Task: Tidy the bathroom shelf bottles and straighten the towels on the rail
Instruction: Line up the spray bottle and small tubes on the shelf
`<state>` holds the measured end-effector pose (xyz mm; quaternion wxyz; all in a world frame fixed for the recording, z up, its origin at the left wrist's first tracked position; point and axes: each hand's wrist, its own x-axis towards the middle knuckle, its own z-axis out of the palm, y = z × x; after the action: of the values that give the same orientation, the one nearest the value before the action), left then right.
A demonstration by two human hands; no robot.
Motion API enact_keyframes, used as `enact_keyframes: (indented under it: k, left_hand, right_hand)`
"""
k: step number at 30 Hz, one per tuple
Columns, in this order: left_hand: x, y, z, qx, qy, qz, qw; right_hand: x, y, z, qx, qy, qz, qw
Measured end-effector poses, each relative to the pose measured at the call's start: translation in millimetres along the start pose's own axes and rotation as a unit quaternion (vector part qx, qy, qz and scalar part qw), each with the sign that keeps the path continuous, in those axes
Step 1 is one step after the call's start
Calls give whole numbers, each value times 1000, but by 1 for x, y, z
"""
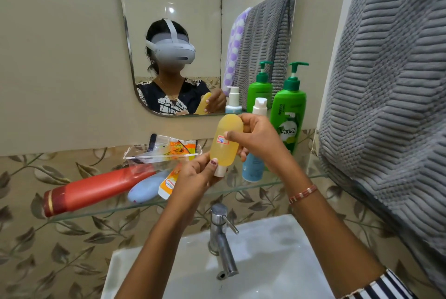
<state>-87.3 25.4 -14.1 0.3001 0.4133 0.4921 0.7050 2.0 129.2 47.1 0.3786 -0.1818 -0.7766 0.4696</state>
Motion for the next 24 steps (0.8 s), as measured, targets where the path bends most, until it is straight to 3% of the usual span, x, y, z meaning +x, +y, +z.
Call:
enact_keyframes:
  k: [5,11,24]
  left_hand:
    - [3,-6,5,74,82,9,994]
    - [-3,-8,3,26,128,28,991]
    - [-3,-13,0,-4,130,19,991]
  right_hand:
    - [-1,15,10,-196,90,-31,976]
    - [-5,31,21,-358,94,-29,928]
    - [-9,31,25,-413,114,-34,903]
